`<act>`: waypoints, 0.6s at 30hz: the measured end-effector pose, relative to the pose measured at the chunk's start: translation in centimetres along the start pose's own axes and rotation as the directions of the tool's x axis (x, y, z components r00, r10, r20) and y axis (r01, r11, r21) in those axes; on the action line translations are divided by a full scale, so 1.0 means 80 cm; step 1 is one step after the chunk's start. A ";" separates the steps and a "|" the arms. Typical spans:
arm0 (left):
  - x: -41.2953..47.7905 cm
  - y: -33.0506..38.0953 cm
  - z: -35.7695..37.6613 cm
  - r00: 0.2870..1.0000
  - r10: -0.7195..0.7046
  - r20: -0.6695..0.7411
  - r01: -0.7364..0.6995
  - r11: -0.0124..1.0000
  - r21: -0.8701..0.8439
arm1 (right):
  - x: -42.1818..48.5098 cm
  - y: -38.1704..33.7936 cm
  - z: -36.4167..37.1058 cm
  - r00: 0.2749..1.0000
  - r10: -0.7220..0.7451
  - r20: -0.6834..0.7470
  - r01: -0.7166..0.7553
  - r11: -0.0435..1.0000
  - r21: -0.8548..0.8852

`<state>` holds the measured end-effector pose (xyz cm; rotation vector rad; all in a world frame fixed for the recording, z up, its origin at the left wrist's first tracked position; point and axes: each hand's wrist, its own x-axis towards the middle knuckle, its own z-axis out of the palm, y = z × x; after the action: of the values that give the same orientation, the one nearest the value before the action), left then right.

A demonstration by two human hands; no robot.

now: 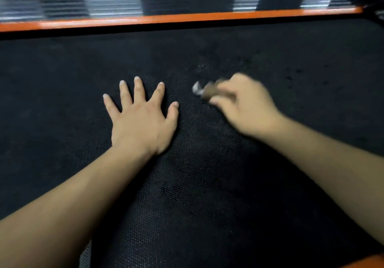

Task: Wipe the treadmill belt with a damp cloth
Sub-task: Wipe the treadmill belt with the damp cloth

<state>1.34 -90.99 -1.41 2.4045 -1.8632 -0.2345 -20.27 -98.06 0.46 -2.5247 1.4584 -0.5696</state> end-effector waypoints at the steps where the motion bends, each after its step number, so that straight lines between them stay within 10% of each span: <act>1: -0.001 0.000 -0.001 1.000 0.000 0.001 0.000 1.000 0.000 | -0.020 -0.011 -0.005 0.996 -0.062 0.069 0.060 0.998 0.035; 4: -0.002 -0.001 -0.002 1.000 0.010 0.001 -0.010 1.000 -0.004 | 0.000 0.019 -0.021 0.997 -0.073 0.017 0.074 0.993 -0.090; 8: -0.008 -0.001 -0.005 0.992 0.122 -0.045 -0.125 0.988 -0.087 | 0.032 0.053 -0.024 0.937 0.279 -0.212 -0.305 0.946 -0.105; 15: -0.012 -0.001 -0.007 0.984 0.174 -0.042 -0.177 0.981 -0.078 | -0.068 -0.018 -0.021 0.992 -0.118 0.046 0.118 0.993 -0.014; 18: -0.023 0.011 -0.014 0.987 0.160 -0.009 -0.160 0.984 -0.073 | -0.017 0.040 -0.033 0.987 0.114 -0.111 -0.126 0.987 -0.101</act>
<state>0.27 -89.45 -0.06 2.1930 -1.9964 -0.2809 -24.51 -98.37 1.47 -2.4981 1.7090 -0.6278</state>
